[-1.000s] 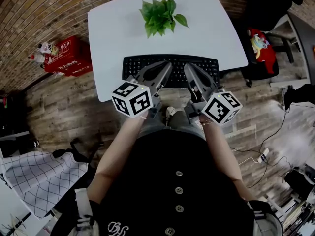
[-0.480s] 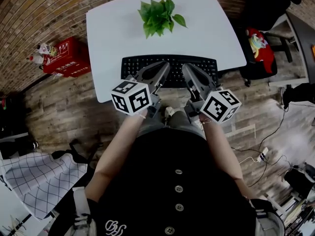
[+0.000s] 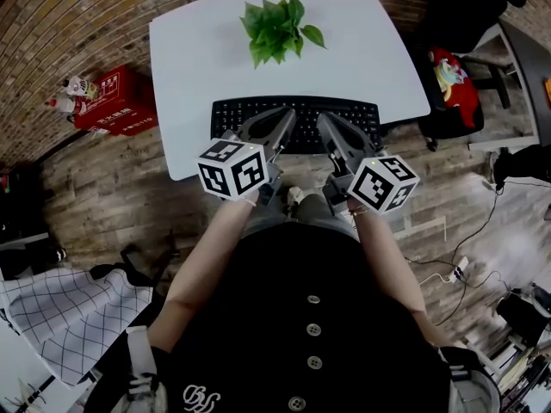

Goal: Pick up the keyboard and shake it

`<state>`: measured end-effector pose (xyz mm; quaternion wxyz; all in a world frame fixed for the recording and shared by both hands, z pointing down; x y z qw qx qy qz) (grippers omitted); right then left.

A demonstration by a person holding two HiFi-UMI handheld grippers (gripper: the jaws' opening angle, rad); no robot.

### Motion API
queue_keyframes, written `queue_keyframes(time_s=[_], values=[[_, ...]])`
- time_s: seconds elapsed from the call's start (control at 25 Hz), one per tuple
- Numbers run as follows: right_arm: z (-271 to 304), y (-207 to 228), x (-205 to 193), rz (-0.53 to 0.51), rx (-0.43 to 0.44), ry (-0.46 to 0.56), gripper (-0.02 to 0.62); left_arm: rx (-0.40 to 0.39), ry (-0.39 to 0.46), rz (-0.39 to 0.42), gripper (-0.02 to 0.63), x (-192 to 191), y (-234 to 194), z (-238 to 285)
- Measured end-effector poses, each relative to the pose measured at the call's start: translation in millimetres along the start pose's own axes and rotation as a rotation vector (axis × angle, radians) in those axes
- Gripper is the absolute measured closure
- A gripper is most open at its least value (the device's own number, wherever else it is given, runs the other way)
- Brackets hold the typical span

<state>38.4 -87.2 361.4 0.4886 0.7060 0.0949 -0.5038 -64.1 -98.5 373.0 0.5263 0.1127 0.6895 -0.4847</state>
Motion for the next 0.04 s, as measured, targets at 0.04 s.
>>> queue_keyframes(time_s=[0.04], values=[[0.2,0.9,0.3,-0.005,-0.003,-0.002,0.569,0.009,-0.006,0.01,0.589,-0.8,-0.9,0.2]])
Point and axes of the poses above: the fingertips, and each gripper's own axes: z forward along the fingers, y to its right, x out of its top, the point moved 3 cm from there along -z, backward along the fingers, and after that the axes turned 12 degrees about y, right-handed, at the moved point
